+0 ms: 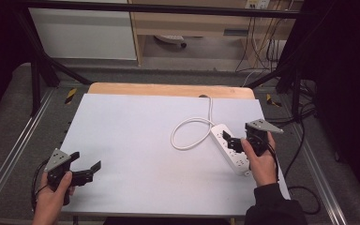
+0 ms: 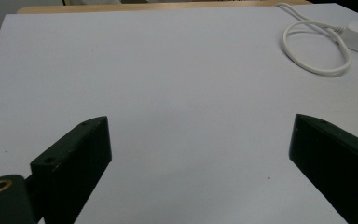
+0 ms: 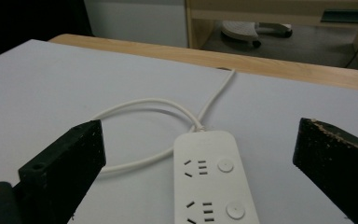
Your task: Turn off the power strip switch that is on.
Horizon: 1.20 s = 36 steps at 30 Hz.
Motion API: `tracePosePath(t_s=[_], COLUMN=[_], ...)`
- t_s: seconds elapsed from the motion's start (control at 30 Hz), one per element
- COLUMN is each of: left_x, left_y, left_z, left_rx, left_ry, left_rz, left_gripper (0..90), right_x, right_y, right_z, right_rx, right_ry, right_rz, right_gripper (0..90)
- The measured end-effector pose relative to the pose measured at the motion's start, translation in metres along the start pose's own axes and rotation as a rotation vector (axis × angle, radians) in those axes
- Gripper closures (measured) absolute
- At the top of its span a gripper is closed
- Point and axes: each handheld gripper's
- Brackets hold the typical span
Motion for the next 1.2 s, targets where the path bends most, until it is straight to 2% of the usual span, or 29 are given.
tracePosePath(t_s=[0.13, 0.5, 0.67, 0.93, 1.2], left_x=[0.001, 0.005, 0.007, 0.008, 0.008], left_y=[0.0, -0.001, -0.004, -0.005, -0.005], left_z=[0.0, 0.0, 0.0, 0.0, 0.0], left_rx=[0.0, 0.002, 0.01, 0.01, 0.011], left_ry=[0.002, 0.011, 0.018, 0.021, 0.02], left_rz=[0.004, 0.005, 0.009, 0.015, 0.018], left_gripper=[5.4, 5.4, 5.4, 5.4, 5.4], right_x=[0.008, 0.032, 0.042, 0.053, 0.051], right_y=[-0.001, 0.003, 0.011, 0.032, 0.058], right_z=[0.003, 0.001, -0.007, -0.025, -0.043], right_rx=[0.006, 0.023, 0.038, -0.001, -0.048], right_ry=[0.02, 0.074, 0.106, 0.118, 0.116], right_rz=[0.033, 0.037, -0.008, -0.073, -0.16], right_gripper=[2.5, 4.1, 3.6, 3.4, 3.8])
Point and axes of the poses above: each handheld gripper's, and its own axes: x roughly backward along the jaws, z roughly out of its top, y roughly to its right, and after that the axes turned 10 degrees about -z, right-handed
